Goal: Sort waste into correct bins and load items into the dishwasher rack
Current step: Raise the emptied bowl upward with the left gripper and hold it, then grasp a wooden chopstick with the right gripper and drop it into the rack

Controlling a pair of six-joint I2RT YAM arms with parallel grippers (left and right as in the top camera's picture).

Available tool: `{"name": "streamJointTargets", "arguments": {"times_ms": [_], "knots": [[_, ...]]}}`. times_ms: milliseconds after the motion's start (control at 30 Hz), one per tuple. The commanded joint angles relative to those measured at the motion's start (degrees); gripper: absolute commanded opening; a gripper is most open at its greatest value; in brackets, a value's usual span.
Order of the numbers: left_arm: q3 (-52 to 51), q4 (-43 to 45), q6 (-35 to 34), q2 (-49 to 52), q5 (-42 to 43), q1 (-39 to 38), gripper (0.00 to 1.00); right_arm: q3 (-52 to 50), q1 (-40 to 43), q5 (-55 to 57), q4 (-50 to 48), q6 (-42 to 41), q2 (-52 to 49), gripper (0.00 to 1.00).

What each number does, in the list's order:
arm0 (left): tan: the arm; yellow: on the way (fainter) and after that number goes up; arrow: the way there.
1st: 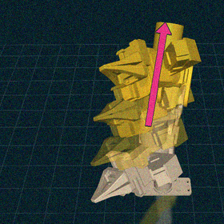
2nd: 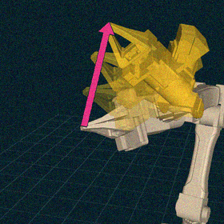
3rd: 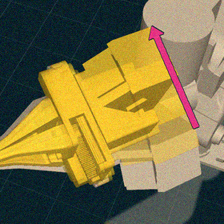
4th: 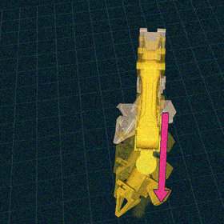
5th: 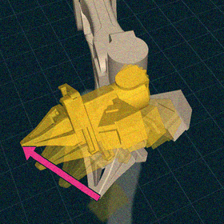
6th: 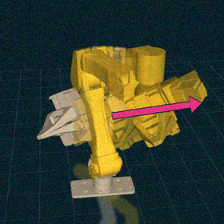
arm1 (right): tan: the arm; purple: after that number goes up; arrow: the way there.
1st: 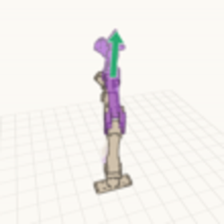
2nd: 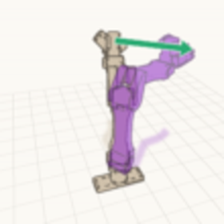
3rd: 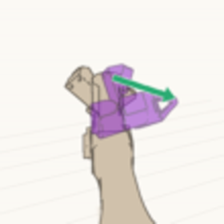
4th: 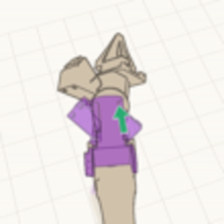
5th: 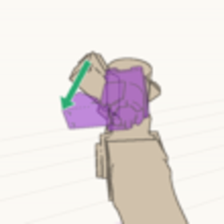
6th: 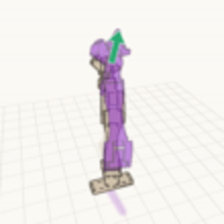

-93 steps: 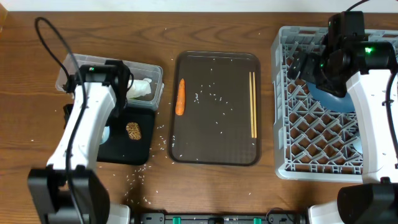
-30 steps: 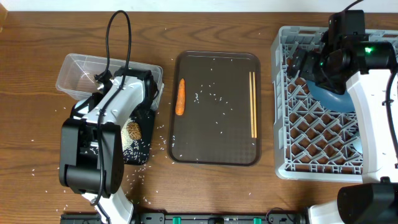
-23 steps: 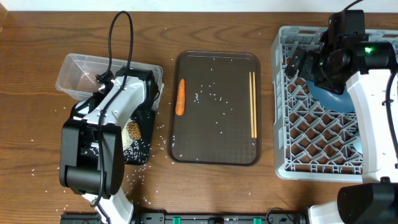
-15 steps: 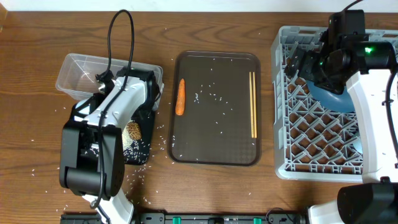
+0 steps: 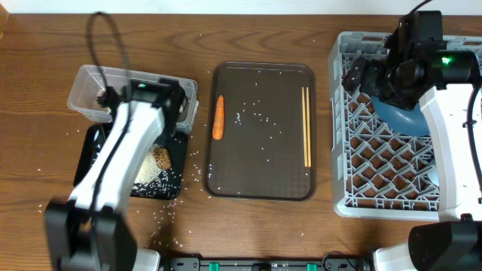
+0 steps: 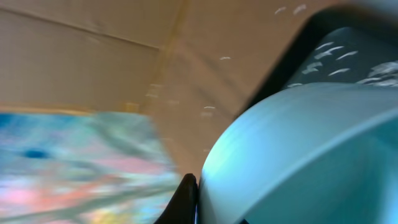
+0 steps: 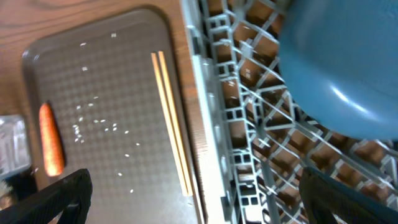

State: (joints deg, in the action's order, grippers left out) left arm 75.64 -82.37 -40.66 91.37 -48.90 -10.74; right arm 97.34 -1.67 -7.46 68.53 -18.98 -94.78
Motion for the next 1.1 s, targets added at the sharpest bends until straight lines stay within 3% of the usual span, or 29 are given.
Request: {"name": "streamJointTargets", "arguments": {"times_ms": [0, 133, 200, 333, 500, 800, 900, 1067], "knots": [[3.9, 2.7, 5.7, -6.2, 13.7, -0.4, 0.06, 0.0, -0.1, -8.1, -1.5, 6.8, 0.0, 0.99], [6.9, 11.0, 11.9, -13.4, 31.4, -0.4, 0.06, 0.0, -3.2, -14.8, -2.4, 9.6, -0.4, 0.82], [7.3, 16.0, 14.7, -16.3, 38.5, -0.4, 0.06, 0.0, -6.0, -12.0, -2.3, 8.9, -1.2, 0.8], [7.3, 23.3, 17.1, -21.1, 48.6, -0.4, 0.06, 0.0, -12.0, 4.2, -1.5, 2.6, -4.5, 0.82], [7.3, 24.6, 20.0, -23.1, 54.0, -0.4, 0.06, 0.0, -14.9, 8.8, -2.4, -2.3, -10.6, 0.86], [7.3, 25.5, 22.1, -23.1, 63.5, -0.4, 0.06, 0.0, -15.7, -3.7, -6.3, 3.6, -23.6, 0.57], [7.3, 25.5, 22.6, -23.1, 63.5, -0.4, 0.06, 0.0, -16.4, -2.7, -6.3, 1.9, -27.2, 0.51], [7.2, 25.4, 23.1, -23.1, 63.5, -0.4, 0.06, 0.0, -16.7, -0.5, -6.6, 0.3, -31.5, 0.5]]}}
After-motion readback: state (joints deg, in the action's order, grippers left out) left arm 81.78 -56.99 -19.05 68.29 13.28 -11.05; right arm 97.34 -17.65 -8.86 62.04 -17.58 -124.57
